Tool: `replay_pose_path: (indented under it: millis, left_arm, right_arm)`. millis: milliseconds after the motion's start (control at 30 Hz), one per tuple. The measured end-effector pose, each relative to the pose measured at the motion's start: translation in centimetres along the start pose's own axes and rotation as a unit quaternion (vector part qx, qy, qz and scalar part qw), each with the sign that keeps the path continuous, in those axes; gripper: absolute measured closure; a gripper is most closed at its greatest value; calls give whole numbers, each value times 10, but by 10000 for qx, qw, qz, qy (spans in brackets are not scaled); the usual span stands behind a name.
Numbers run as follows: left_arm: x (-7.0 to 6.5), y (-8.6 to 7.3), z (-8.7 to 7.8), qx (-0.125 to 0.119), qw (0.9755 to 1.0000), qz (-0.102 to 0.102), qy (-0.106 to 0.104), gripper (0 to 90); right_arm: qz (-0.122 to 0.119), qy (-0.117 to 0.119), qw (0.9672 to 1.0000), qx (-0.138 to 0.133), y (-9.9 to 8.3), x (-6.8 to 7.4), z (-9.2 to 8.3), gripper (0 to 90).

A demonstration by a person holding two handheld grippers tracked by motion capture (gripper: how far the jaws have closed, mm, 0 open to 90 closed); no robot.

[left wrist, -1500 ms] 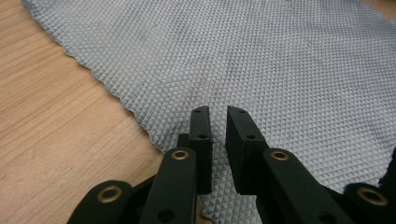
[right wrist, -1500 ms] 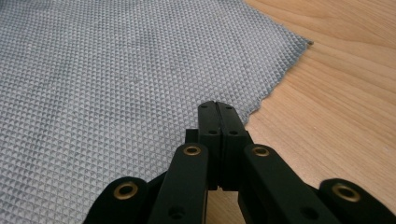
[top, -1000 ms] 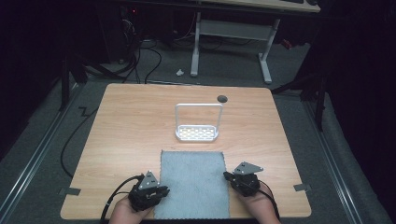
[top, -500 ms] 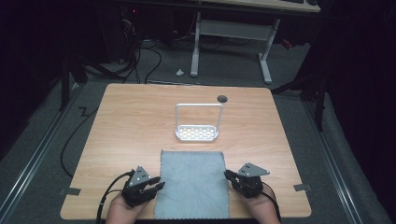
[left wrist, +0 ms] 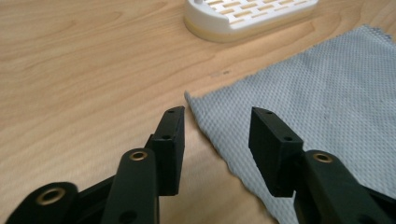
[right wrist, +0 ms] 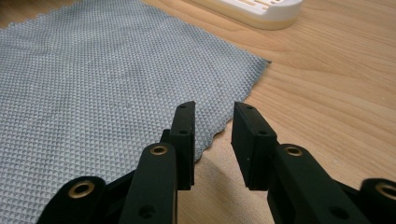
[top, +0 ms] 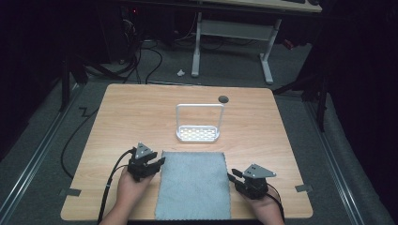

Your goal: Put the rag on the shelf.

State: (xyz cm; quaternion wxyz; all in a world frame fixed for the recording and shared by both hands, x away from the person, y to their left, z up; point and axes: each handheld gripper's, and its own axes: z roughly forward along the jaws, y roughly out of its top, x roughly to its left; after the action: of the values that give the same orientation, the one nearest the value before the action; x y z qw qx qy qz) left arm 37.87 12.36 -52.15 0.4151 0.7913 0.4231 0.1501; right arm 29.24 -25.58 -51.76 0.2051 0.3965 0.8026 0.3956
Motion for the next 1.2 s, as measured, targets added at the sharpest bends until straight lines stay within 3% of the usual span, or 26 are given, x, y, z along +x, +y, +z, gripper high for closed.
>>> replay_pose_path:
  millis: [100,167,467,667,867,1000,1200]
  left_arm:
    - [2,7,8,171,9998,-7,49,610]
    - [3,10,12,206,9997,-121,3,623]
    - [2,12,25,426,9985,-45,327,723]
    - [1,7,26,260,9991,-29,323,763]
    - [0,3,25,183,9996,-101,164,867]
    - [1,2,24,177,9994,-270,105,889]
    - [0,2,24,167,9995,-236,142,890]
  right_arm:
    - [20,23,10000,5,0,0,0,709]
    - [23,39,10000,25,0,0,0,710]
    - [9,40,10000,43,0,1,0,710]
    - [-28,56,10000,64,0,1,2,710]
    - [-42,65,9999,71,1,3,4,700]
    - [124,22,9999,22,6,5,9,681]
    - [403,-53,9991,133,18,1,19,675]
